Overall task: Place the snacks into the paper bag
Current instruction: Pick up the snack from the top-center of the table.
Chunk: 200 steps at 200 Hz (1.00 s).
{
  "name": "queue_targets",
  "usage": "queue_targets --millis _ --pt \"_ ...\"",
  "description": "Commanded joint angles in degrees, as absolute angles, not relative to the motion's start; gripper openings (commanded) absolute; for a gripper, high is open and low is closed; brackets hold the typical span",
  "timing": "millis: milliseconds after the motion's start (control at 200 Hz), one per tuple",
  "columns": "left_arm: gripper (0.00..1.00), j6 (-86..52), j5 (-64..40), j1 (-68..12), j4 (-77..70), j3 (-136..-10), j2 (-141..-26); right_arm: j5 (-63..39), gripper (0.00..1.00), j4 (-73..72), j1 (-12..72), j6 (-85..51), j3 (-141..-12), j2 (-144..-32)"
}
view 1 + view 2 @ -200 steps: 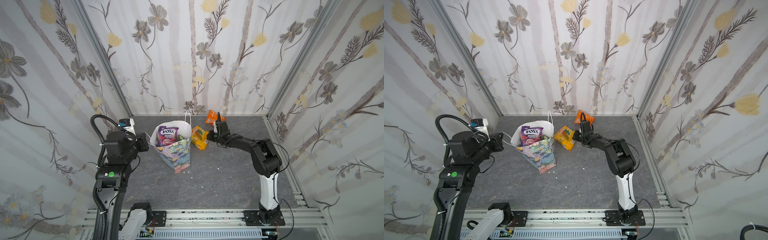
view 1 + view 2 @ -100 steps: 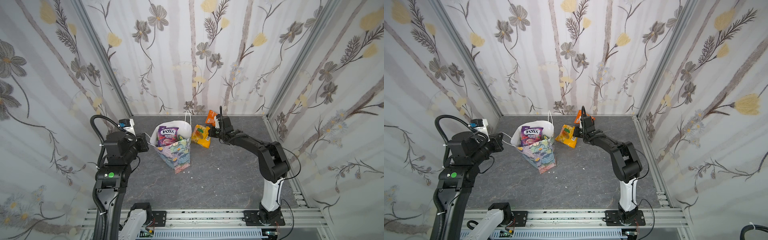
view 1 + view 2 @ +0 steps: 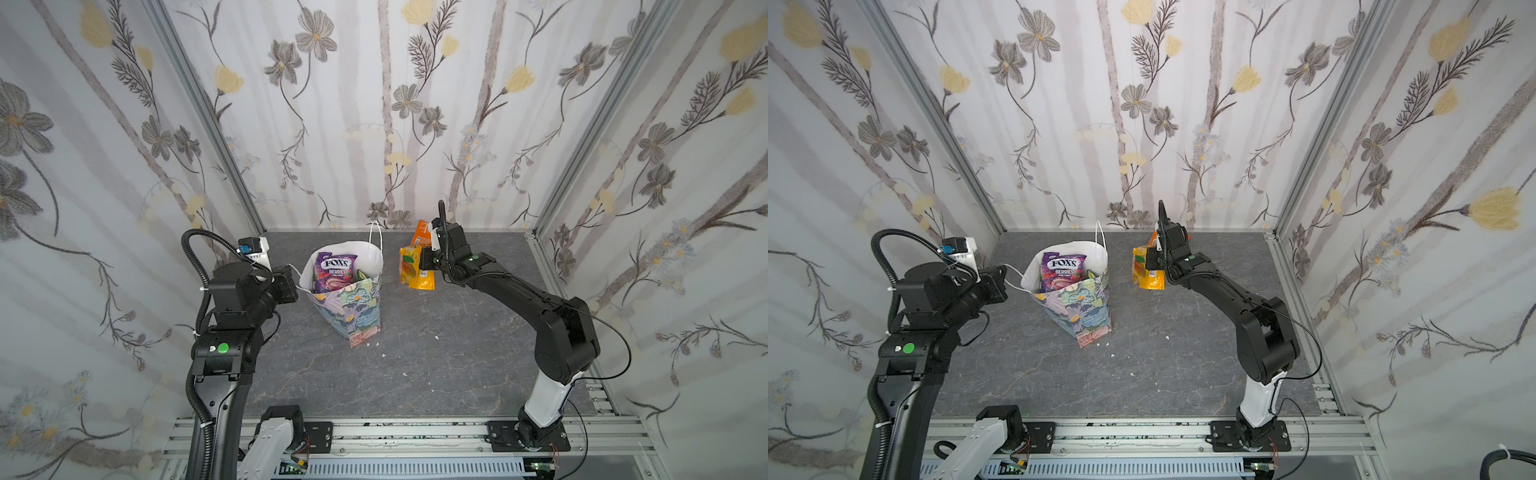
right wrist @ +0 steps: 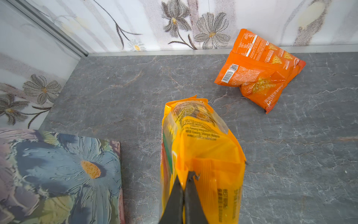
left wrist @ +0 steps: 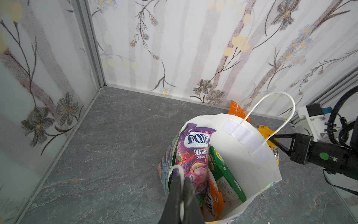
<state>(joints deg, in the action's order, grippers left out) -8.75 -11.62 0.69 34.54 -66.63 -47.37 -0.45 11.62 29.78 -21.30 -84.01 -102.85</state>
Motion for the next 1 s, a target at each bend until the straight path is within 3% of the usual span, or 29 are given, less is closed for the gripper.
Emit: queue_targets --millis 0,994 --pt "0.00 -8.17 -12.13 0.77 32.77 -66.98 -47.54 1.49 0.00 10.13 30.08 -19.61 -84.56 -101.13" --pt "0.00 -8.26 -12.20 0.76 32.72 -66.64 -47.16 -3.71 0.00 12.50 30.54 -17.70 -87.71 -88.73"
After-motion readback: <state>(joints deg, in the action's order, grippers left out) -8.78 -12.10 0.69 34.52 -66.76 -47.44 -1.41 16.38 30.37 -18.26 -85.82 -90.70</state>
